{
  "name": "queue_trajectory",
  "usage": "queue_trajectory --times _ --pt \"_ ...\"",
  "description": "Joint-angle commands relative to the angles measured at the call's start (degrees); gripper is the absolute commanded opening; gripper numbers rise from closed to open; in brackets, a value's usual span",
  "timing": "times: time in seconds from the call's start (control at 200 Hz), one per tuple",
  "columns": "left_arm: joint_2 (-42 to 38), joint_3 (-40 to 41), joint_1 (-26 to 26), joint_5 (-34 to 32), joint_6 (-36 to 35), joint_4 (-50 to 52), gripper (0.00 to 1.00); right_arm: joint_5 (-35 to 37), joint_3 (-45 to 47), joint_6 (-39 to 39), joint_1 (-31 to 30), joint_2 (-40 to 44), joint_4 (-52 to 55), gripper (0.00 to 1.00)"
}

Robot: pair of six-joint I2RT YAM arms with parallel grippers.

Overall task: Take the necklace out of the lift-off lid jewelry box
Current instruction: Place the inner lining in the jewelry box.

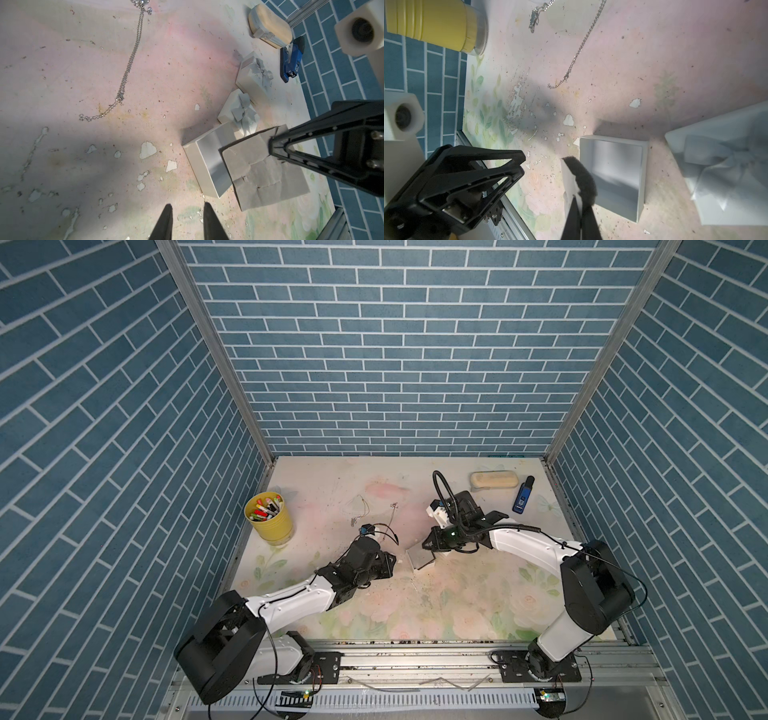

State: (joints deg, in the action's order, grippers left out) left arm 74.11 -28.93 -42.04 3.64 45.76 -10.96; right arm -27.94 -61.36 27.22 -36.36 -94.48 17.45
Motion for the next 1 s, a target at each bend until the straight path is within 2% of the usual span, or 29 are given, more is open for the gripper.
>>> queue_trajectory --times 0.0,0.22,0.995 --pt "1.95 0.93 -1.12 -1.96 2.34 -4.01 0.24 0.9 1.66 0.23 -0.2 -0.35 -3.58 0.0" --pt "4.79 0.77 -2.36 -2.25 3.8 -6.63 0.22 0.87 2.86 0.29 -0.2 -0.55 -7.19 0.0" --pt "13.3 0.12 -3.92 -1.99 6.37 -13.82 0.18 -0.71 3.39 -1.19 -0.2 -6.4 -9.1 0.0"
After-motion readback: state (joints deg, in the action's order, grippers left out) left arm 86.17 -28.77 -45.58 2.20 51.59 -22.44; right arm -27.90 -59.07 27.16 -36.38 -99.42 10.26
